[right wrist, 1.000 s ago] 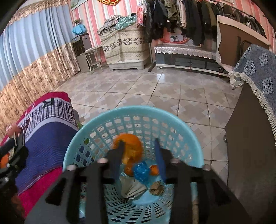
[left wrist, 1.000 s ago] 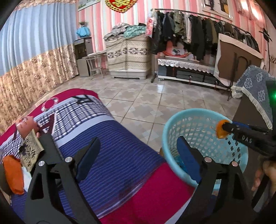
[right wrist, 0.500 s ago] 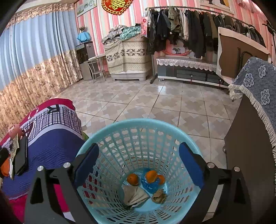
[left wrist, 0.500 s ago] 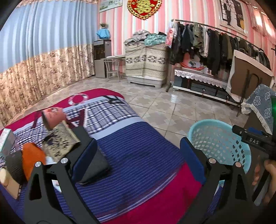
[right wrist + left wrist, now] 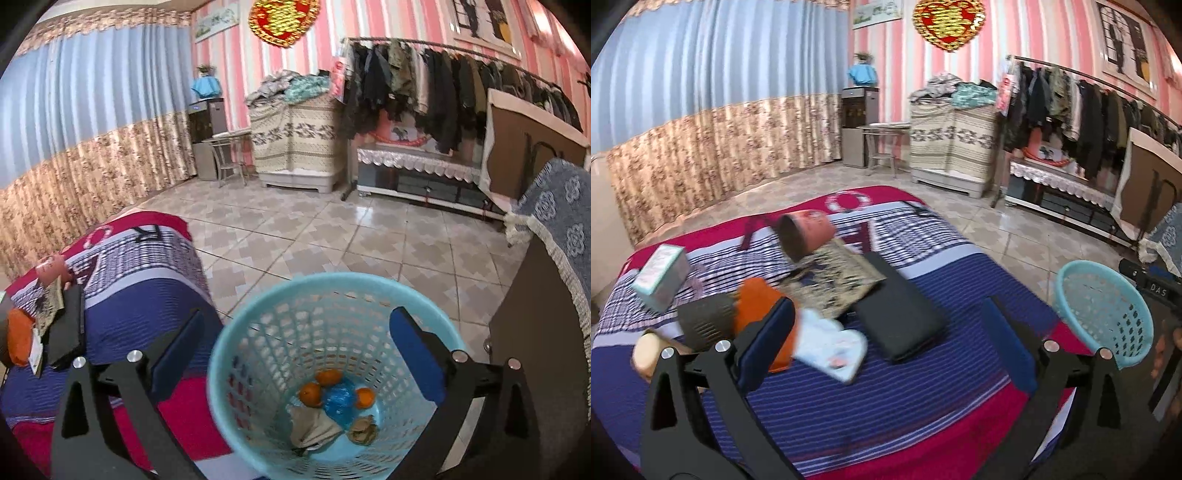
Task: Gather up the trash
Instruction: 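Move the left tool to the brown tray and grasp the white round lid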
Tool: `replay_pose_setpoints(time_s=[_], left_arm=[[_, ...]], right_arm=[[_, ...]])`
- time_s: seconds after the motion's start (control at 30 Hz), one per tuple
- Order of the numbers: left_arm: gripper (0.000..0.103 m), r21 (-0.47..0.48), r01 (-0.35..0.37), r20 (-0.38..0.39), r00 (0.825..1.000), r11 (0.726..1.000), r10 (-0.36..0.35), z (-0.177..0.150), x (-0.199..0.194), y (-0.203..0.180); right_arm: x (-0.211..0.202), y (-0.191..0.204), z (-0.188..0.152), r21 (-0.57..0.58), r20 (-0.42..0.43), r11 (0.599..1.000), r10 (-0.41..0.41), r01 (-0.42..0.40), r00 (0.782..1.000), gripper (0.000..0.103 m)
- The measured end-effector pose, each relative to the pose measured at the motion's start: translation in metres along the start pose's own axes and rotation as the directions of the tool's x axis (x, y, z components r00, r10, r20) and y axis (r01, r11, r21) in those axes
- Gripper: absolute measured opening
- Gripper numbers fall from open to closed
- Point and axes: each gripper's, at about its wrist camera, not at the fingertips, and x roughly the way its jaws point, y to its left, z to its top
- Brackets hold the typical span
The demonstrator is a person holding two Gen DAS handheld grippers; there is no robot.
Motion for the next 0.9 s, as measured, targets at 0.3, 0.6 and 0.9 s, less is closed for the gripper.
replay_pose_setpoints(time_s=[0.3, 0.6, 0.9], left_arm=[[0.097, -0.038, -0.114, -0.013, 0.993, 0.993, 0.113, -0.014, -0.020, 0.070], [0.097, -0.086, -0.217, -0.063, 0.975, 0.972, 0.212, -0.039, -0.030, 0.130], [0.097, -0.122, -0.289, -0.118, 0.954, 0.949, 0.276, -0.070, -0.037, 0.173]], right_arm=[[-0.014, 0.074, -0.007, -0.134, 0.020, 0.988, 0.074, -0.071, 0.997, 0.098], [-0.021, 0.125, -0.017, -0.161, 0.007, 0.967, 0.200, -0.196, 0.980, 0.098], [-0.017, 0.170, -0.031, -0.227, -0.028, 0.941, 0.250, -0.250, 0.968, 0.098]])
